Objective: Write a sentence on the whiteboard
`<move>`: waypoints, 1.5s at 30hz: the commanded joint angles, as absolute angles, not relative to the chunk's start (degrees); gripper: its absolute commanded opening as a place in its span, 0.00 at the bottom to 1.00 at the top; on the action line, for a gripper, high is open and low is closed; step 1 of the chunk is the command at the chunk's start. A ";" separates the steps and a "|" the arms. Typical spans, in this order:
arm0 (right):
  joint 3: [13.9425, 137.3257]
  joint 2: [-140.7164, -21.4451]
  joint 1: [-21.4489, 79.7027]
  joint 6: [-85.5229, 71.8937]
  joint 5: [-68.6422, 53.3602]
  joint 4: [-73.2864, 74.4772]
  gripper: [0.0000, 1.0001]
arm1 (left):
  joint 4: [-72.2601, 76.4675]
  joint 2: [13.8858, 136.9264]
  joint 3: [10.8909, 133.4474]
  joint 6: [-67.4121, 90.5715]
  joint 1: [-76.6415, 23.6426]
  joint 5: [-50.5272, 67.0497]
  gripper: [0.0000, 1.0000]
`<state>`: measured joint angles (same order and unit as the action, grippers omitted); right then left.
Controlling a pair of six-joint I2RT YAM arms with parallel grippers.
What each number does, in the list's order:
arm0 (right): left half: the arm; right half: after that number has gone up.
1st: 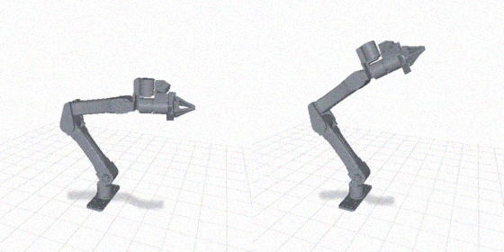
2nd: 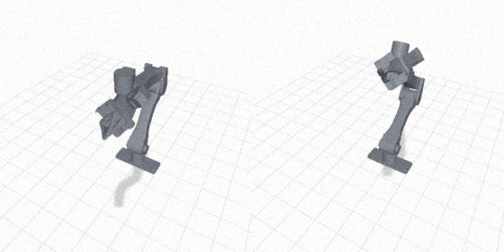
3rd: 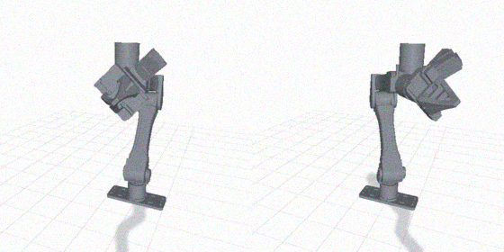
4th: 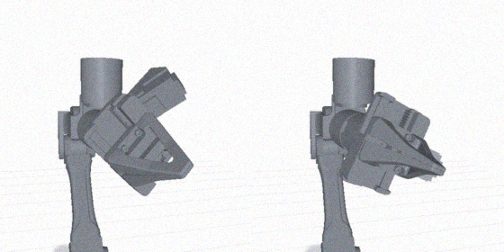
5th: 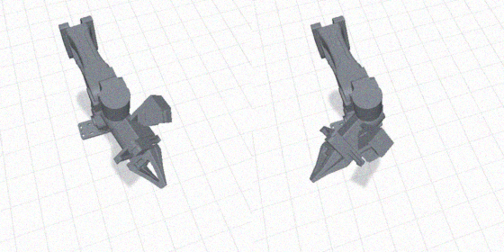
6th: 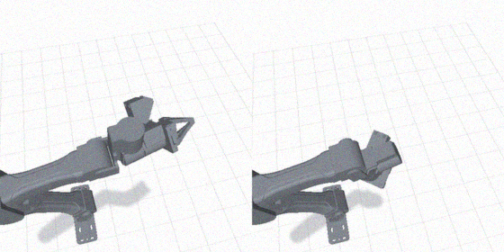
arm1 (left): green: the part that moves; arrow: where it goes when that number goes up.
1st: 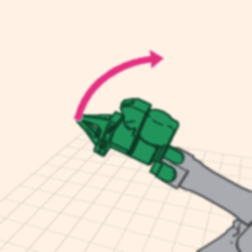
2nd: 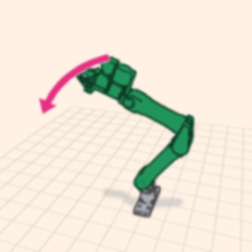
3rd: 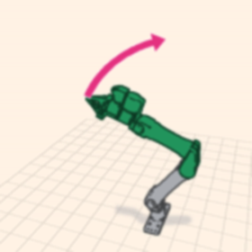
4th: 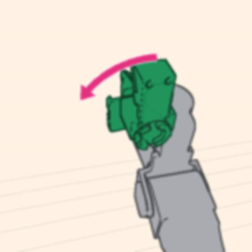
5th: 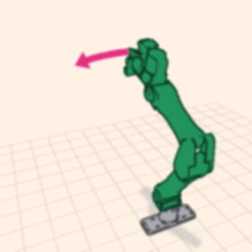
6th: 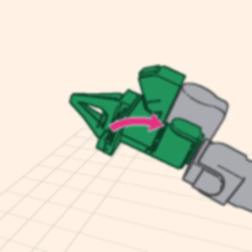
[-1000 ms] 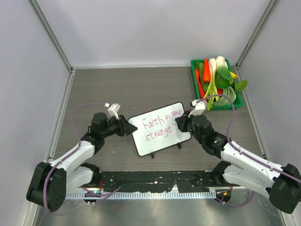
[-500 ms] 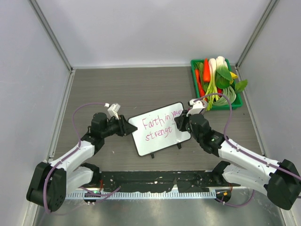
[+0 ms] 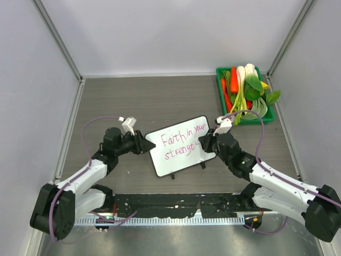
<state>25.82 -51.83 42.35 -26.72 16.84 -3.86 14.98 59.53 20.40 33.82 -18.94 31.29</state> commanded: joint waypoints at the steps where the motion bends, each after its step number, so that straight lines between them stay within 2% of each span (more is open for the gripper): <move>1: 23.73 -50.71 42.19 -27.33 16.44 -2.64 0.02 | 13.36 60.47 19.95 29.88 -18.63 28.21 0.00; 11: 21.18 -48.08 42.19 -28.83 15.64 -1.58 0.01 | 13.36 60.56 20.04 29.88 -18.72 28.21 0.00; 27: 26.45 -51.50 42.19 -26.98 17.75 -5.10 0.01 | 13.36 60.47 19.95 29.88 -18.55 28.21 0.00; 45: 28.48 -52.12 42.19 -25.05 22.33 -2.20 0.01 | 13.36 60.47 20.04 29.80 -18.55 28.13 0.00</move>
<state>26.79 -51.79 42.35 -25.96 19.97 -2.63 14.98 59.53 20.40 33.85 -18.94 31.31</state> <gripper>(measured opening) 0.200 0.306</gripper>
